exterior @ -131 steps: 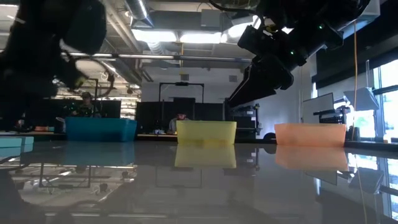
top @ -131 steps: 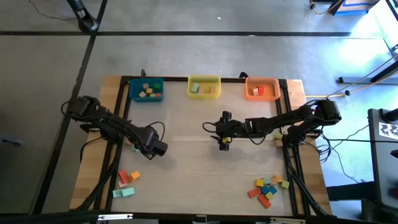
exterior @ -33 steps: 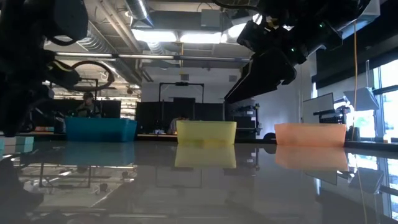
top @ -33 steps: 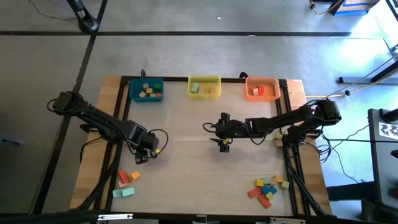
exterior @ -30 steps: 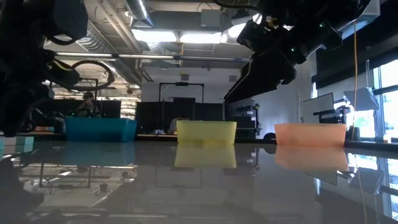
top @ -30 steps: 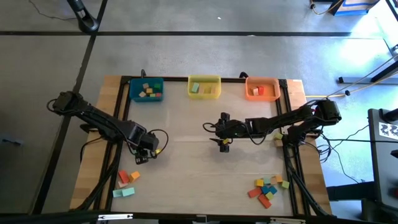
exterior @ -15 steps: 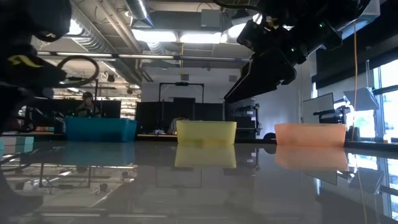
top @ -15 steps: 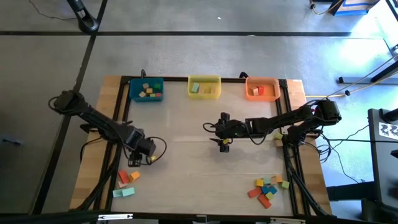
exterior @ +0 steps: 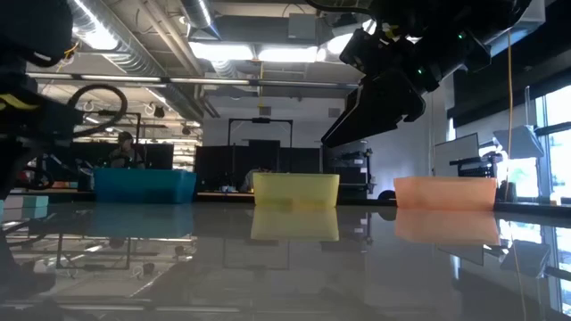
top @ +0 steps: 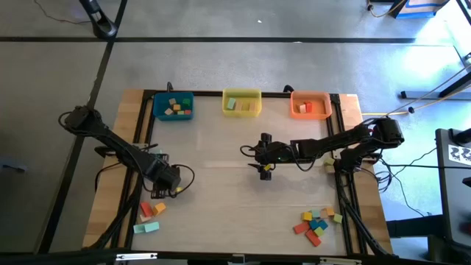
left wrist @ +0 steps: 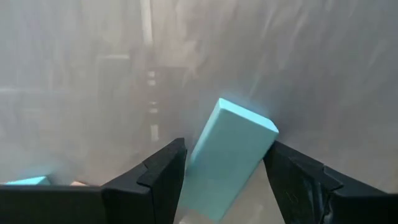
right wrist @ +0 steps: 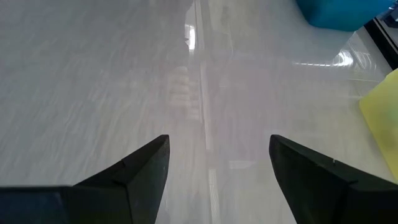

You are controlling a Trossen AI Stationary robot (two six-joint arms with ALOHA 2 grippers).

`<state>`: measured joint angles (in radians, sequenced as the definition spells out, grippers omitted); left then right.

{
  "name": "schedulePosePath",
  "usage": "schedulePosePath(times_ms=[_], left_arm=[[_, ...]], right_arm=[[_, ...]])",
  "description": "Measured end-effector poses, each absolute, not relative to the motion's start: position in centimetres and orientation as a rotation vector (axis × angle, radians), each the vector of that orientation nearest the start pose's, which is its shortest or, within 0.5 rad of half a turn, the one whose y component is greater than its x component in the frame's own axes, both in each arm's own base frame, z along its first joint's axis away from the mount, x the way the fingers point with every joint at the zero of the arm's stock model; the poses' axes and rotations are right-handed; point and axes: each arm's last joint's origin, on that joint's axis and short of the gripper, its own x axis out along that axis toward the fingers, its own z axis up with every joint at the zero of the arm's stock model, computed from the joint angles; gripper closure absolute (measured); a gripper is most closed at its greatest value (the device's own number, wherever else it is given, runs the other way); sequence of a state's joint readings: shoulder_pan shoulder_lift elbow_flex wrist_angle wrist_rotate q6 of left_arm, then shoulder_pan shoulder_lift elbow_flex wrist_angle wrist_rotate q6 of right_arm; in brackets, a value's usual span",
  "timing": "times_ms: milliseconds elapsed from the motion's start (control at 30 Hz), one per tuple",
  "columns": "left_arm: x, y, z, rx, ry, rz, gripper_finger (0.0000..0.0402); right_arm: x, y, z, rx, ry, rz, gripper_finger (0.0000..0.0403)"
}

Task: Sort blocks by size
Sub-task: Put the light blue rectangle block into the yellow bin

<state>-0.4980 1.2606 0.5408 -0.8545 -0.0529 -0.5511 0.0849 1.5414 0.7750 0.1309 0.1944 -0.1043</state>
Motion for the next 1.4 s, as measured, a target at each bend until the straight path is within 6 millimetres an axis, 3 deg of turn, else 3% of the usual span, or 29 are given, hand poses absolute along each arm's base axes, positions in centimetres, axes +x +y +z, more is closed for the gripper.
schedulePosePath(times_ms=[100, 333, 400, 600, 733, 933, 1167, 1400], left_arm=[[14.1, -7.5, 13.7, -0.044, 1.544, 0.111, 0.0202], [14.5, -7.7, 13.9, -0.064, 1.517, 0.103, 0.0287], [15.1, -7.9, 14.3, -0.073, 1.487, 0.102, 0.029], [18.0, -7.8, 16.3, -0.209, 1.289, 0.141, 0.0289], [21.3, -7.3, 18.6, -0.246, 1.038, 0.065, 0.0275], [24.5, -4.0, 21.5, -0.247, 0.755, 0.193, 0.028], [26.0, 1.1, 22.8, -0.23, 0.557, 0.376, 0.0275], [27.4, 6.0, 22.9, -0.187, 0.407, 0.52, 0.0274]], right_arm=[[30.7, 2.1, 18.4, -0.189, 0.635, -0.073, 0.0127], [30.6, 2.0, 18.2, -0.205, 0.654, -0.081, 0.0127], [30.4, 1.9, 18.0, -0.221, 0.687, -0.103, 0.0127], [29.1, 1.7, 18.7, -0.237, 0.757, -0.126, 0.0127], [28.0, 1.6, 20.1, -0.239, 0.76, -0.15, 0.0127], [26.9, 1.3, 21.7, -0.252, 0.724, -0.212, 0.0127], [26.5, 1.1, 22.2, -0.279, 0.722, -0.284, 0.0127], [26.5, 1.0, 22.2, -0.284, 0.721, -0.299, 0.0127]])
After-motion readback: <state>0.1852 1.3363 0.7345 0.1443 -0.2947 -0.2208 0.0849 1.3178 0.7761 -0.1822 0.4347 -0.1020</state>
